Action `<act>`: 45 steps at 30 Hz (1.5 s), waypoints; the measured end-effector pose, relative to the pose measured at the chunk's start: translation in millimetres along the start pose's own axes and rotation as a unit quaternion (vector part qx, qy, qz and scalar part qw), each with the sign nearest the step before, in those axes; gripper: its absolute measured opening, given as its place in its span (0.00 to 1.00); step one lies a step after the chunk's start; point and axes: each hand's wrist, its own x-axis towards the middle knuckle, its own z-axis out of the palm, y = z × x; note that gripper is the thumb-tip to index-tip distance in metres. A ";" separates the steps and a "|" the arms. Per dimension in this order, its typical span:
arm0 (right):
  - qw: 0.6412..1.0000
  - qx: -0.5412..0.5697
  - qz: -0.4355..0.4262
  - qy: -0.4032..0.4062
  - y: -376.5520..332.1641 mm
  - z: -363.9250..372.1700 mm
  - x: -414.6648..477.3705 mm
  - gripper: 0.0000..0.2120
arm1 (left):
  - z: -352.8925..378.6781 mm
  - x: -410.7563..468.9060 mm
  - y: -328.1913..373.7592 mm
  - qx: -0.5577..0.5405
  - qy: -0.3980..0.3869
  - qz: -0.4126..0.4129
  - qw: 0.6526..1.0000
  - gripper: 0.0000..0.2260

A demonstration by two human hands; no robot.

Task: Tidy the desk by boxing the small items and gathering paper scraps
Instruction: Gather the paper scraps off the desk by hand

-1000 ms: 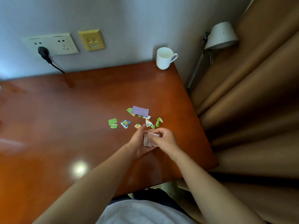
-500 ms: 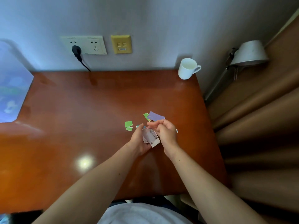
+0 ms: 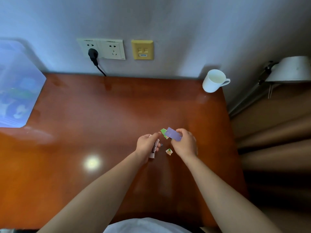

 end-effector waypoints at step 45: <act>0.994 -0.082 -0.065 -0.044 6.4 3.4 22.6 0.05 | -12.8 29.3 6.5 0.453 0.020 0.131 0.881 0.09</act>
